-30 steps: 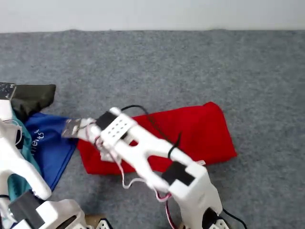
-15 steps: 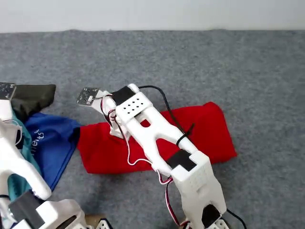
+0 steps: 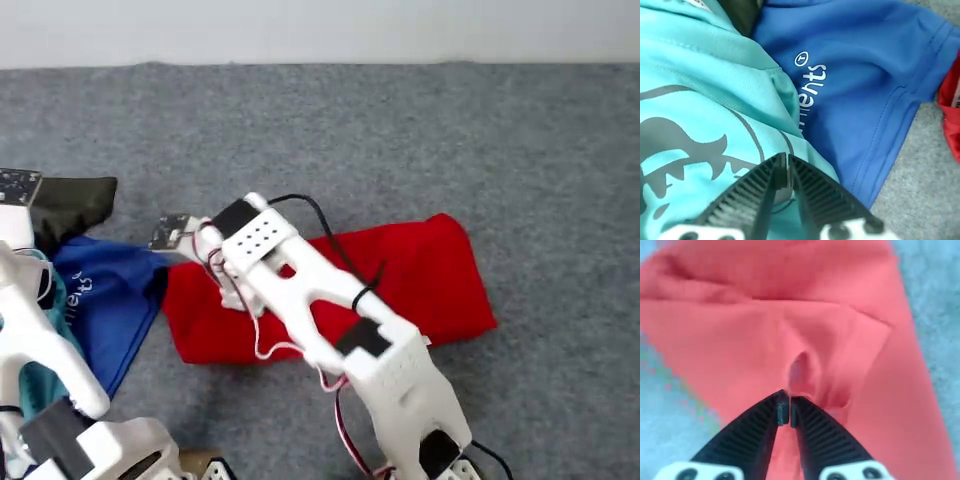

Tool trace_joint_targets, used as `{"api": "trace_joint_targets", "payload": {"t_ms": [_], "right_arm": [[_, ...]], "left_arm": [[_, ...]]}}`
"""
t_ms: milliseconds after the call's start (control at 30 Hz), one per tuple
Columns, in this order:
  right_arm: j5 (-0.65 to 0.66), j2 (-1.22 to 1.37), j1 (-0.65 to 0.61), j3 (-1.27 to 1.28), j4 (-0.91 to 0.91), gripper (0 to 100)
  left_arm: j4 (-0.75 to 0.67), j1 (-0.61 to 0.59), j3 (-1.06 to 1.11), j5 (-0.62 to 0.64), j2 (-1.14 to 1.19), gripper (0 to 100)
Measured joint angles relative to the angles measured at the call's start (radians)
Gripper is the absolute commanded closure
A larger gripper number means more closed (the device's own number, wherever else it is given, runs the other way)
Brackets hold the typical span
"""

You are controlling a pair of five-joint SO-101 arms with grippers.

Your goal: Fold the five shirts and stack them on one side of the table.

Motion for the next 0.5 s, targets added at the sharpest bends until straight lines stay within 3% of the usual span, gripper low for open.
{"api": "trace_joint_targets", "payload": {"t_ms": [200, 500], "right_arm": [[-0.002, 0.044, 0.078, -0.063, 0.0, 98.9], [0.0, 0.023, 0.037, -0.203, 0.201, 99.0]], "left_arm": [[0.003, -0.002, 0.0, 0.0, 0.0, 98], [0.041, -0.002, 0.0, 0.0, 0.0, 98]]}}
